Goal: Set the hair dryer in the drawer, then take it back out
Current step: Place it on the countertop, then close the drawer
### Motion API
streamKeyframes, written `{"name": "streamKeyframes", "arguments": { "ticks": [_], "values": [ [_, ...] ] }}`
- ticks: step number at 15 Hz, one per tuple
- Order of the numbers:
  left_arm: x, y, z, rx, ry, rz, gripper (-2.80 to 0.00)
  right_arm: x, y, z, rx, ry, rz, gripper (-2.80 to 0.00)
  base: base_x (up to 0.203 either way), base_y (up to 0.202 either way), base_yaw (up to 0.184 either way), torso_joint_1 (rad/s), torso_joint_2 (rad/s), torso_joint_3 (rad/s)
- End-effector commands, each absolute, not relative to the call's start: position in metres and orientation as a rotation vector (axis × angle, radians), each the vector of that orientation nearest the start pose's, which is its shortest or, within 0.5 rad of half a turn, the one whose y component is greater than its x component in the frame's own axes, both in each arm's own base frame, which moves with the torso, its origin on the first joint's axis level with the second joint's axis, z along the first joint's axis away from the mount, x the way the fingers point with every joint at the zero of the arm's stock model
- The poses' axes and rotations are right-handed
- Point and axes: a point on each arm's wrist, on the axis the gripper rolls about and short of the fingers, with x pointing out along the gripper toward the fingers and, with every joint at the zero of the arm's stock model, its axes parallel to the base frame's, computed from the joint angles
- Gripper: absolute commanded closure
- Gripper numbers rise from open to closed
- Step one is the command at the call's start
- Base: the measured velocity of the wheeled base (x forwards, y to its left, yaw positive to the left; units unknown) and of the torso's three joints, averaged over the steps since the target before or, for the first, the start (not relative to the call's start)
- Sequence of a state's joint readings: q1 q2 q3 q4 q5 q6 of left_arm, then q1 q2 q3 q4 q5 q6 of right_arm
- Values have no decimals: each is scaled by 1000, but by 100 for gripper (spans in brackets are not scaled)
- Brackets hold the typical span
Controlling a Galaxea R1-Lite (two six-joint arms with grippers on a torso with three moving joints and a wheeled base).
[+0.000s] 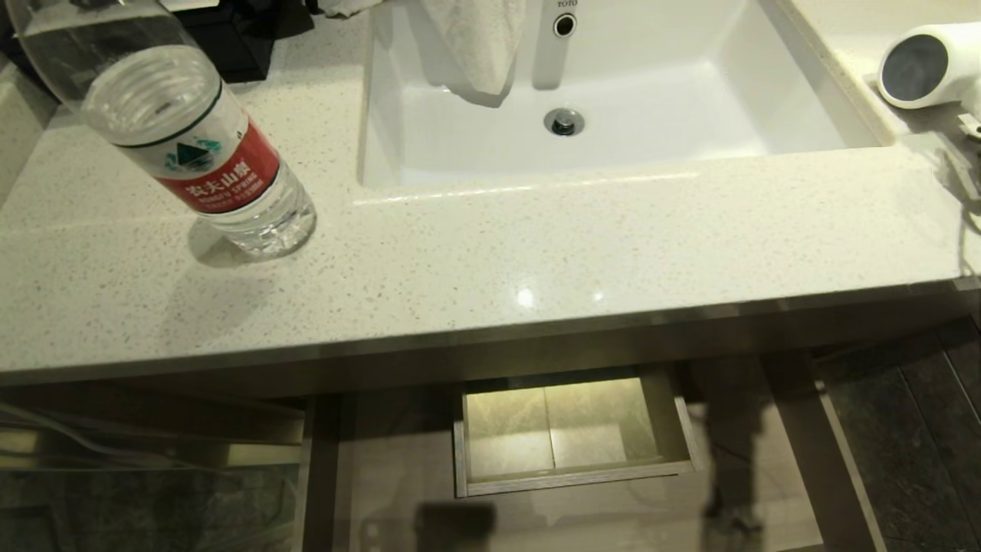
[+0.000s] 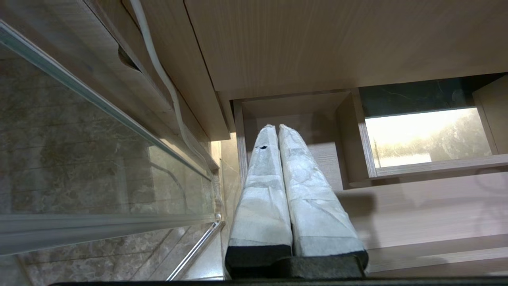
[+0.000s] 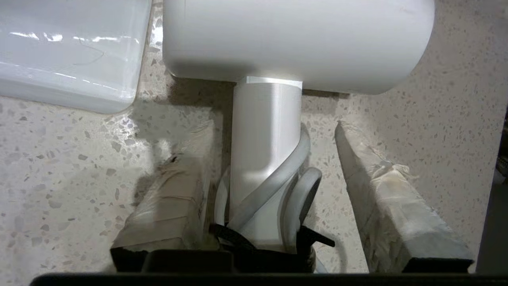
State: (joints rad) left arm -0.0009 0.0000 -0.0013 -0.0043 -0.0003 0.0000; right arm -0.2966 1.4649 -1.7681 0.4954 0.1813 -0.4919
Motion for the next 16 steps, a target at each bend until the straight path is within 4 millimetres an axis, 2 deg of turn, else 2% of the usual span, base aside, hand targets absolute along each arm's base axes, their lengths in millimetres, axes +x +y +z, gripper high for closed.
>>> {"name": "streamKeyframes", "arguments": {
  "ticks": [1,3,5,9,12,13,16],
  "values": [
    [-23,0,76,0,-6,-2,0,205,-58,400,-445,232,-56,-280,0,0,0,0,0,0],
    [-23,0,76,0,-6,-2,0,198,-56,404,-446,216,-59,-280,0,0,0,0,0,0],
    [-23,0,76,0,-6,-2,0,182,-51,412,-456,175,-67,-280,0,0,0,0,0,0],
    [-23,0,76,0,-6,-2,0,133,-36,422,-474,91,-91,-280,0,0,0,0,0,0],
    [-23,0,76,0,-6,-2,0,103,-27,418,-471,72,-95,-280,0,0,0,0,0,0],
    [-23,0,76,0,-6,-2,0,93,-24,415,-453,68,-100,0,0,0,0,0,0,0],
    [-23,0,76,0,-6,-2,0,77,-20,410,-442,66,-135,0,0,0,0,0,0,0]
  ]
}}
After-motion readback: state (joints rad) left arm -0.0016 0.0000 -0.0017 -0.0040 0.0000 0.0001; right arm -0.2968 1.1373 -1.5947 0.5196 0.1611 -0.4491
